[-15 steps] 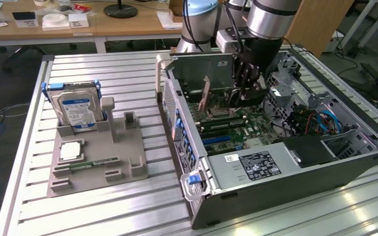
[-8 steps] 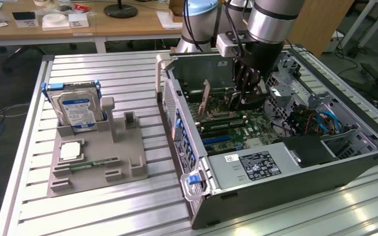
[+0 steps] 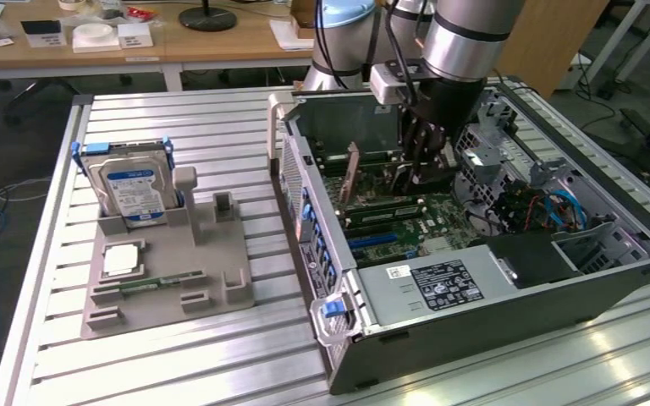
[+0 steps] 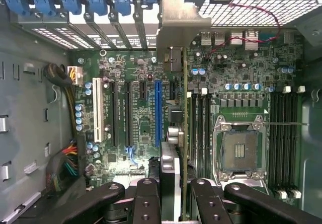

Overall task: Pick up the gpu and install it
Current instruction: 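Insert the gpu into the slot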

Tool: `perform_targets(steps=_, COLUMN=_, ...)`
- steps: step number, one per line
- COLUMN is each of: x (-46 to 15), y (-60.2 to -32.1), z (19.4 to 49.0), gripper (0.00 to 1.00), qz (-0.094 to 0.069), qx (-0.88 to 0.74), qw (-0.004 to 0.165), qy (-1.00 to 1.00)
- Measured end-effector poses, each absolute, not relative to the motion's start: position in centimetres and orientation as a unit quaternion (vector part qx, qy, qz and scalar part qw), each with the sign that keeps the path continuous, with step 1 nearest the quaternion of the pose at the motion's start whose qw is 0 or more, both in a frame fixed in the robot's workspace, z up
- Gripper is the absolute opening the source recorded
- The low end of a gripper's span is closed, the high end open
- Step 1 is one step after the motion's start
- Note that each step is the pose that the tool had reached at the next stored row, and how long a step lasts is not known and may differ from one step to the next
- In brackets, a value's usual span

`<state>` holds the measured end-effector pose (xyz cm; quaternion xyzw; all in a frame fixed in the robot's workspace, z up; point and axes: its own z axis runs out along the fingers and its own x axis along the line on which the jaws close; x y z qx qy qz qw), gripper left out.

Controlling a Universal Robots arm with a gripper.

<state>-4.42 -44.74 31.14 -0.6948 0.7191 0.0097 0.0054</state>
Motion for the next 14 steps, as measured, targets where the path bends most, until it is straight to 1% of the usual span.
perform_targets(steps=14, x=-4.7, y=-44.8, z=30.1, gripper=0.28, qz=0.01, qx=-0.695, qw=0.007, qy=0.719)
